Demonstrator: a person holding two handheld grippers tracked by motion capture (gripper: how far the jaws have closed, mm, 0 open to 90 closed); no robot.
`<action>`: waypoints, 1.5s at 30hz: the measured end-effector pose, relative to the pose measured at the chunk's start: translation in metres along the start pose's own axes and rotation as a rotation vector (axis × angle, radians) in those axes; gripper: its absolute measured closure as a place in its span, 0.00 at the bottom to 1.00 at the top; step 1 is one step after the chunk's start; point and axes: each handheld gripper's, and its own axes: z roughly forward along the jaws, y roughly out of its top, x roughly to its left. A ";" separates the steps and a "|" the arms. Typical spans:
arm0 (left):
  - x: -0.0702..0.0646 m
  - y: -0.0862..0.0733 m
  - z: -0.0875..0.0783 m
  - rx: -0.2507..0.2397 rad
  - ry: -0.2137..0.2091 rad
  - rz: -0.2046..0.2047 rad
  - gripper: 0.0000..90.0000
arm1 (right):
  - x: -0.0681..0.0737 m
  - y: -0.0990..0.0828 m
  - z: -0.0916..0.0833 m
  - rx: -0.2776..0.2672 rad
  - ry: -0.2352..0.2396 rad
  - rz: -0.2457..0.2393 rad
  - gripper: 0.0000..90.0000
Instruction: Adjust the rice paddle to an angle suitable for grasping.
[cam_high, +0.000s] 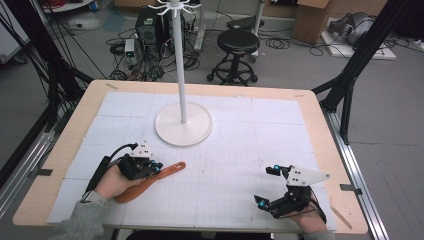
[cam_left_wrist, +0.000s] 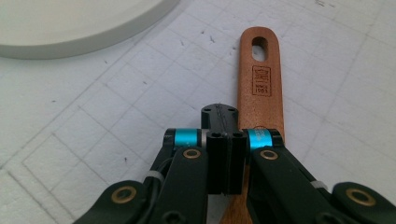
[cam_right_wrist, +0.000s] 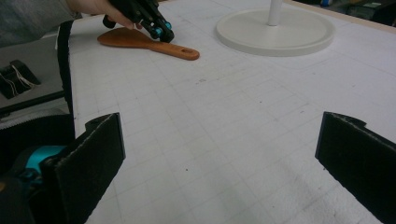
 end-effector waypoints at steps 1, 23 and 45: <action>-0.002 0.000 0.000 0.002 -0.010 0.008 1.00 | 0.000 0.000 0.000 -0.002 0.000 -0.004 0.00; -0.012 0.000 -0.005 -0.014 -0.089 0.056 0.95 | -0.001 0.000 -0.002 -0.007 -0.003 -0.006 0.00; -0.025 0.010 -0.026 -0.131 -0.242 0.153 0.40 | -0.001 -0.001 -0.003 -0.007 -0.001 0.000 0.00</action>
